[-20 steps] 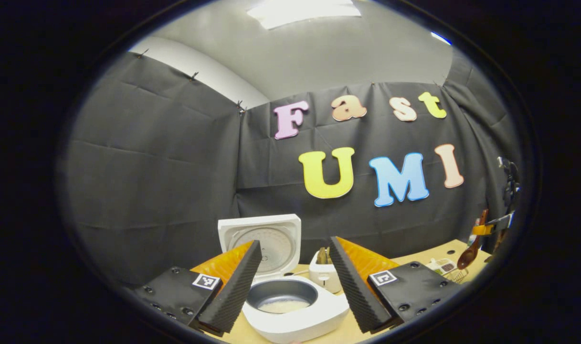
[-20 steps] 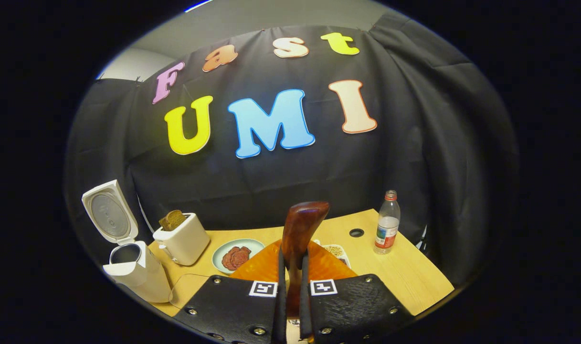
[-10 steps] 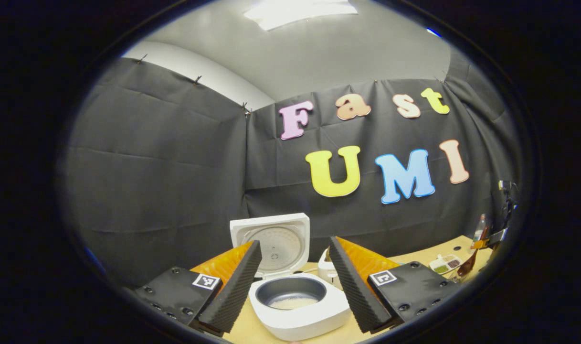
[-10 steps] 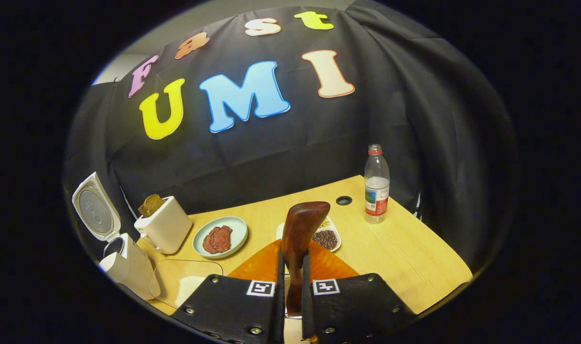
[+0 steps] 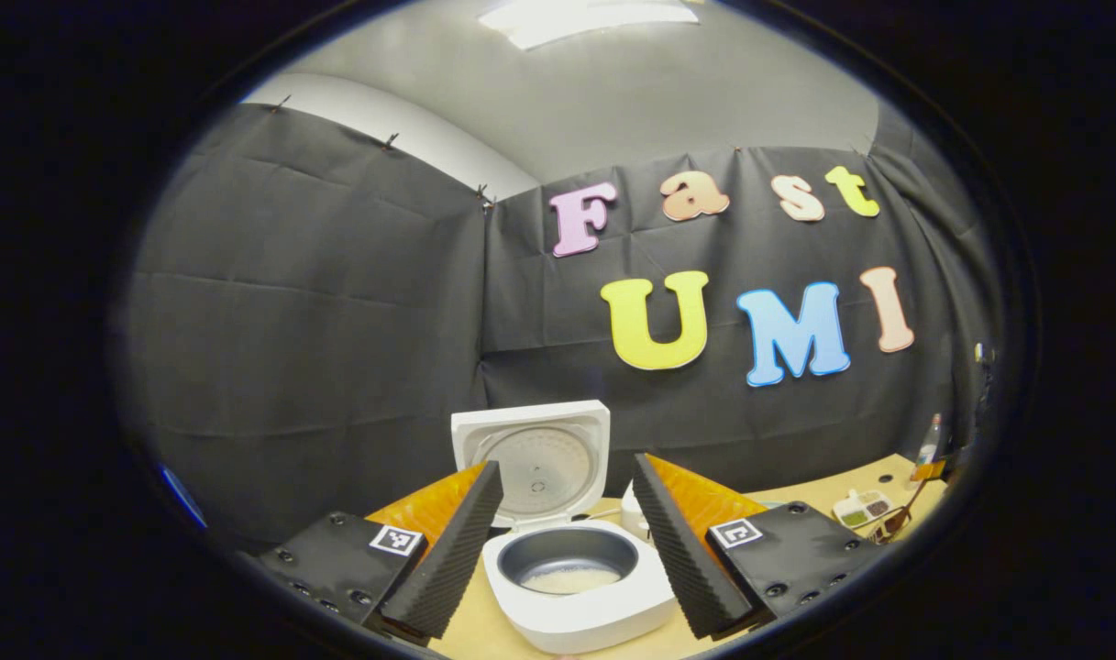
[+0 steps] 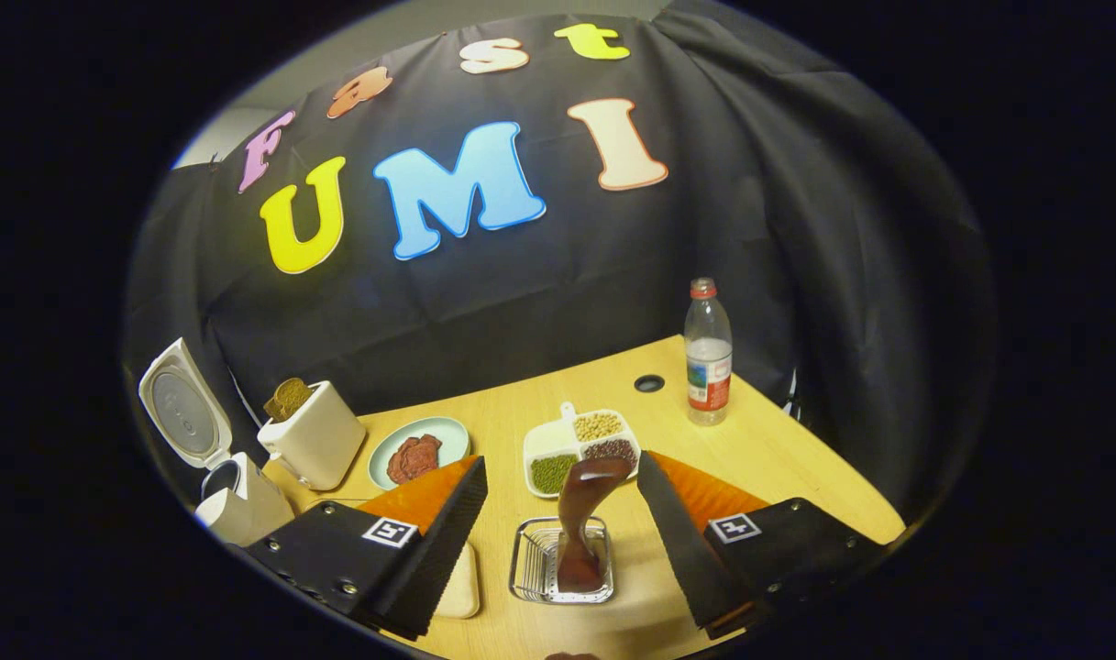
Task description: Close the left gripper, press the button to open the rice cooker; take a wooden spoon from the chopstick holder with the right hand, scoop a spoonful of rice and pour it into the rice cooker, then put the wooden spoon back into the chopstick holder.
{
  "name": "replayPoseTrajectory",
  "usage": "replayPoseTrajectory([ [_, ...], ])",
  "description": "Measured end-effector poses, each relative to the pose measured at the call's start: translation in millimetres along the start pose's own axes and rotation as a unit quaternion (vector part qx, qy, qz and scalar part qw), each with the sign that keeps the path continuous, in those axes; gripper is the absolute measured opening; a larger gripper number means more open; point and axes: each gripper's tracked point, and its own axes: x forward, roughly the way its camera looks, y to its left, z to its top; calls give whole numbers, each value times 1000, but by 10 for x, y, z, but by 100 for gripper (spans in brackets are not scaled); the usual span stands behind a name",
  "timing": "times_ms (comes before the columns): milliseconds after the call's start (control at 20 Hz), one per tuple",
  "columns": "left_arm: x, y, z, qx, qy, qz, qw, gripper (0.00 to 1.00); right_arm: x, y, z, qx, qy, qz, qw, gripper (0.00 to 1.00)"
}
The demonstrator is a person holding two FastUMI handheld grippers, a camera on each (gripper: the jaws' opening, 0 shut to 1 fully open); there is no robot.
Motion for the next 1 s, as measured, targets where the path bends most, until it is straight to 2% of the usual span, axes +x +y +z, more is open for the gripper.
replayPoseTrajectory([
  [250, 465, 118, 26, 8, 11, 14, 1000, 100, -522, -51, 613, -86, -92, -25, 992, 99],
  [400, 785, 221, 99, 11, 11, 20, 1000, 98, -821, -27, 814, -86, -125, -24, 988, 99],
  [450, 898, 254, 136, 11, 10, 24, 1000, 98, -895, -46, 839, -79, -131, -28, 988, 99],
  [500, 1009, 300, 167, 9, 9, 27, 1000, 92, -944, -85, 837, -77, -135, -35, 987, 99],
  [550, 1126, 324, 224, 6, 6, 28, 1000, 98, -990, -134, 826, -77, -136, -43, 987, 99],
  [650, 1370, 366, 317, 0, 3, 30, 1000, 96, -1091, -216, 779, -83, -134, -59, 986, 99],
  [700, 1496, 395, 362, -4, 3, 30, 1000, 100, -1140, -269, 751, -85, -133, -67, 985, 99],
  [750, 1618, 423, 404, -10, 3, 33, 999, 92, -1194, -314, 725, -87, -133, -74, 985, 99],
  [800, 1753, 449, 430, -14, 4, 35, 999, 98, -1246, -363, 693, -86, -132, -81, 984, 99],
  [850, 1891, 469, 438, -18, 8, 36, 999, 92, -1293, -410, 653, -84, -128, -88, 984, 99],
  [900, 2031, 488, 443, -20, 13, 38, 999, 92, -1330, -449, 619, -80, -125, -94, 984, 99],
  [950, 2165, 496, 431, -19, 20, 38, 999, 98, -1374, -490, 588, -76, -123, -102, 984, 99],
  [1000, 2301, 506, 424, -17, 21, 38, 999, 98, -1411, -529, 559, -74, -122, -109, 984, 99],
])
